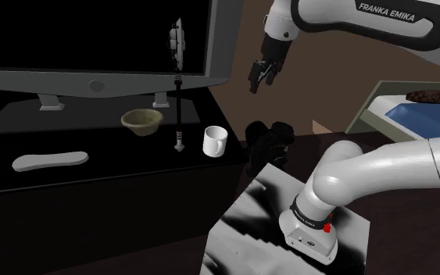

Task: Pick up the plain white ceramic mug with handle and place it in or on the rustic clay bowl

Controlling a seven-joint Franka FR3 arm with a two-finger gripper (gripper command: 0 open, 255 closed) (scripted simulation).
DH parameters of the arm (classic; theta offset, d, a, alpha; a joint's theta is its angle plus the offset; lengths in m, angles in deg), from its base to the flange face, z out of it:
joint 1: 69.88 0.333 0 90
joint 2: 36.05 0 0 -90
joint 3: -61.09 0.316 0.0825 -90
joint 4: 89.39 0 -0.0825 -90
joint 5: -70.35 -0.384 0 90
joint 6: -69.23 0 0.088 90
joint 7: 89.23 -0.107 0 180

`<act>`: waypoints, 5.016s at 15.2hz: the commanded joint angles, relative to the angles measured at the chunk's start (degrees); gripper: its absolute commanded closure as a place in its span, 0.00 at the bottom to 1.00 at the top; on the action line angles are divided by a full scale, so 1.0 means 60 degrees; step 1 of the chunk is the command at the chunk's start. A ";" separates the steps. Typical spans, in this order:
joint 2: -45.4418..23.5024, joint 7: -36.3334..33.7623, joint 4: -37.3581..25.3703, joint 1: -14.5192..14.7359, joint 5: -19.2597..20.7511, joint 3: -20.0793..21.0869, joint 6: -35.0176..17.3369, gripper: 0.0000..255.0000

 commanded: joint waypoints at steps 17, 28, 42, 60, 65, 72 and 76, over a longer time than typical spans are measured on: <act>-0.3179 -0.0281 0.2417 -0.0160 -0.0410 -0.0696 -0.5597 0.00; -0.5193 -0.0170 0.2757 -0.0093 -0.0725 -0.0899 -0.7945 0.00; -0.5369 -0.0157 0.2817 -0.0085 -0.0742 -0.0905 -0.8181 1.00; -0.4305 -0.0241 0.1953 -0.0115 -0.0667 -0.0847 -0.6255 1.00; -0.4020 -0.0260 0.1528 -0.0119 -0.0657 -0.0827 -0.5545 1.00; -0.3729 -0.0280 0.0854 -0.0119 -0.0651 -0.0802 -0.4581 1.00; -0.3616 -0.0289 0.0429 -0.0118 -0.0652 -0.0789 -0.4044 1.00</act>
